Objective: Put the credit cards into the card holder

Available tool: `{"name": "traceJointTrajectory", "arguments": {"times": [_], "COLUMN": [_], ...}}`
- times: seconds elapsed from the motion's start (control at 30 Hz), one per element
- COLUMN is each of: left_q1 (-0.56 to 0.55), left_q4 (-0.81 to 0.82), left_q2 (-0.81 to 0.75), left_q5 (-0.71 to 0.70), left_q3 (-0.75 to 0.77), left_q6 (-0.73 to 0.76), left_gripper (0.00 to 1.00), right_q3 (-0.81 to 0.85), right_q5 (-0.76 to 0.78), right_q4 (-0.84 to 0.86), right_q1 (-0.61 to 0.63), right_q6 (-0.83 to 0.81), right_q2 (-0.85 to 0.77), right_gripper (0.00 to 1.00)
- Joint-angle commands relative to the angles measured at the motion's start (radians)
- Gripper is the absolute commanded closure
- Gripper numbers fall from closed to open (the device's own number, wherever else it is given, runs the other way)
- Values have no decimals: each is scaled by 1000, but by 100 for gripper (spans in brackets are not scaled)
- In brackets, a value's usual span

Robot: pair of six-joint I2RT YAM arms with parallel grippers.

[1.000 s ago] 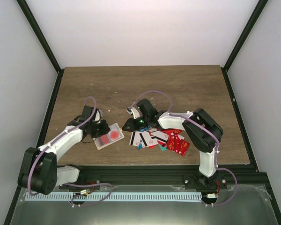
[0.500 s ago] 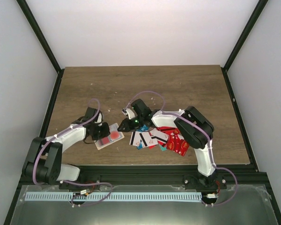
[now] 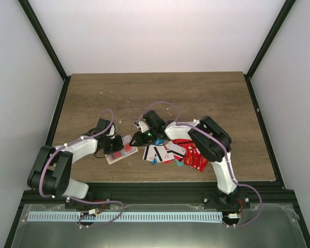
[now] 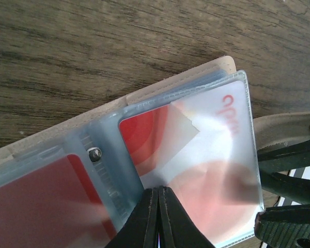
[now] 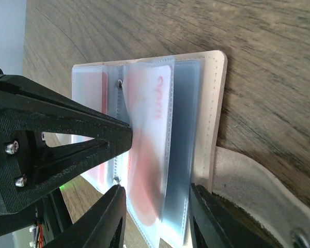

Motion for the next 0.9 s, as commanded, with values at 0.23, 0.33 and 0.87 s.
{"name": "traceJointTrajectory", "arguments": {"times": [0.23,0.33,0.87], "left_q1": [-19,-18,-18], "left_q4": [5,5,-152], "left_q2": [32,26,-149], "left_q5": [-17,-18,-71], "left_q3": [-30,-32,55], "left_q6": [2,0,-13], "left_gripper": [96,96,86], "right_q3": [50,56,114], "right_q5": [-45,-54,-70], "right_q4": [-1,-1,-26], "right_q1": [18,24,66], "right_q6": [6,7,20], "right_q2": [13,17,15], "right_gripper": [65,68,70]}}
